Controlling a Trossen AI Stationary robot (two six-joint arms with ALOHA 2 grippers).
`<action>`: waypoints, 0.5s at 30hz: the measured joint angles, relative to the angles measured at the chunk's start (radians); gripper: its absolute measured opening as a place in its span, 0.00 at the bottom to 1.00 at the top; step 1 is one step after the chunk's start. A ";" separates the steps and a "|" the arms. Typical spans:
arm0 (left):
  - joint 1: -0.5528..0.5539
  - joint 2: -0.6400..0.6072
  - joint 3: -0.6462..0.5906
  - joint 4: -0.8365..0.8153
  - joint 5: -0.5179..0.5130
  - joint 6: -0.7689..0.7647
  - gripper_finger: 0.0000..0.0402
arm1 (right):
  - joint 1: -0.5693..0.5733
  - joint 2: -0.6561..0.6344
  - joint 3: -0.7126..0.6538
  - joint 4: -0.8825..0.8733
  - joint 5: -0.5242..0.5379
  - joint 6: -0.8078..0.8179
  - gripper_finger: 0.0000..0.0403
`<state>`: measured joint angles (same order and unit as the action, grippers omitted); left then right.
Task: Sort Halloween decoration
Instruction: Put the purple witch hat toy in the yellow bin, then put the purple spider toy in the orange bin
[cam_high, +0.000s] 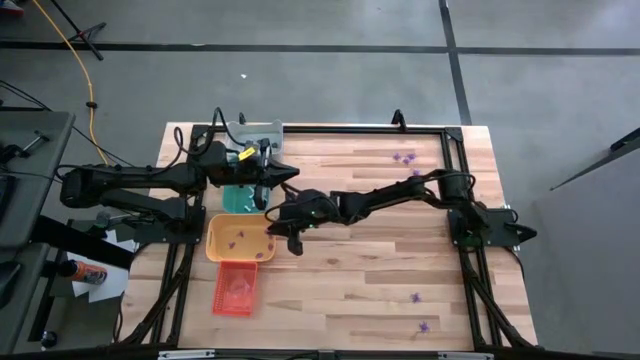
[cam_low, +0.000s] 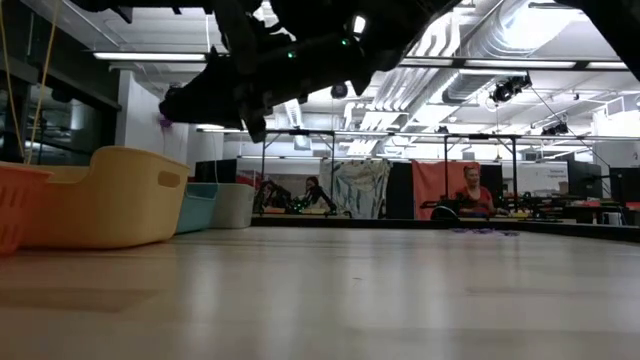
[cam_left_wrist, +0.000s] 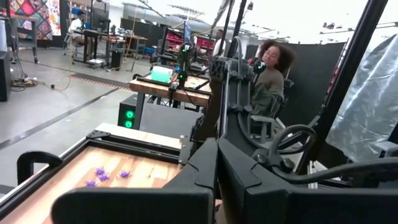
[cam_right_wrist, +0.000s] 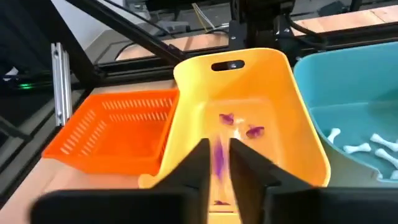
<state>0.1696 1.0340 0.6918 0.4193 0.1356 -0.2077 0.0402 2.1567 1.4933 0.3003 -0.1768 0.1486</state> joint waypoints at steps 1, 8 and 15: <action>0.000 0.000 0.000 -0.001 0.000 0.000 0.00 | 0.000 0.000 0.004 -0.006 0.001 0.000 0.16; 0.009 -0.017 0.000 -0.005 0.000 0.002 0.00 | -0.009 -0.004 0.017 -0.028 0.006 -0.045 0.40; 0.051 -0.097 0.000 -0.003 0.000 0.027 0.00 | -0.059 -0.100 0.076 -0.422 -0.105 -0.153 0.44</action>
<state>0.2203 0.9374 0.6914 0.4160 0.1355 -0.1807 -0.0186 2.0563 1.5696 -0.1221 -0.2821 -0.0042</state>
